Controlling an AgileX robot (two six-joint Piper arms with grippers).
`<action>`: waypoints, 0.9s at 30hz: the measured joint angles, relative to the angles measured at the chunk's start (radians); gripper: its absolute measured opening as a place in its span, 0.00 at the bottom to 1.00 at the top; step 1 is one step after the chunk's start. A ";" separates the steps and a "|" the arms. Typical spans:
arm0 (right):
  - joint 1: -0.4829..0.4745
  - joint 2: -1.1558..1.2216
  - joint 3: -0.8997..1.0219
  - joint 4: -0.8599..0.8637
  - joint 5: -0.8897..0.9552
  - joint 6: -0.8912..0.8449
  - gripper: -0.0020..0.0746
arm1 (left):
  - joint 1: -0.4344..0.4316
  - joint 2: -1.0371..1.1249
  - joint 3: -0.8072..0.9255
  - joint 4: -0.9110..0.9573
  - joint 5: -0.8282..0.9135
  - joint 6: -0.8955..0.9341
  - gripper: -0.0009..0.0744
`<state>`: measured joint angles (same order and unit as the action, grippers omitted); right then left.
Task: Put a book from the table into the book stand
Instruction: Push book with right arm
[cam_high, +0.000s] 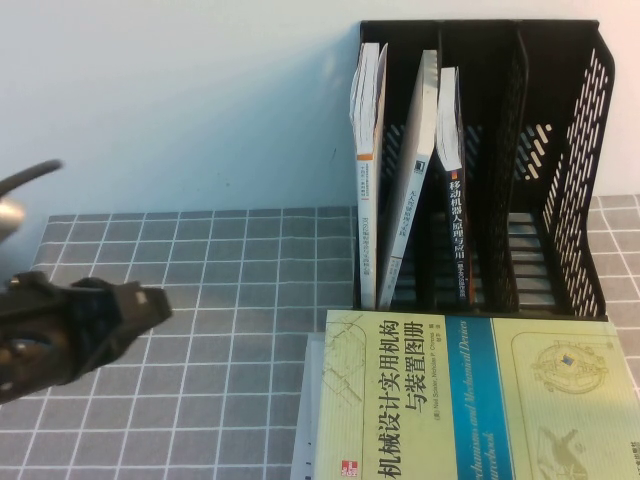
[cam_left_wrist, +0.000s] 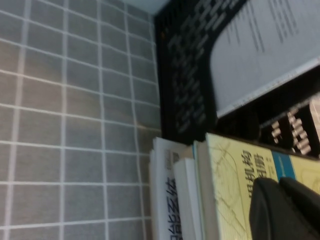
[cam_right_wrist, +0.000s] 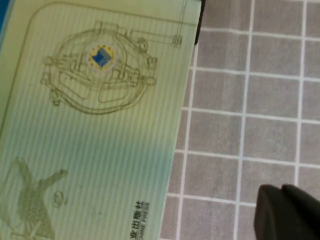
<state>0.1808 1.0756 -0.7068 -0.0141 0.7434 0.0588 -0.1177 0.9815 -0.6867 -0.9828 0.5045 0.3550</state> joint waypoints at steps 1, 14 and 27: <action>0.000 0.033 0.000 0.014 -0.005 -0.004 0.02 | 0.003 0.028 0.000 -0.050 0.014 0.057 0.01; -0.083 0.223 0.000 0.296 -0.069 -0.218 0.02 | 0.333 0.295 -0.001 -0.360 0.375 0.381 0.01; -0.100 0.393 -0.004 0.777 -0.096 -0.630 0.02 | 0.385 0.318 -0.001 -0.271 0.394 0.389 0.01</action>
<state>0.0806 1.4689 -0.7111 0.7629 0.6472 -0.5714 0.2677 1.2992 -0.6881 -1.2535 0.8987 0.7442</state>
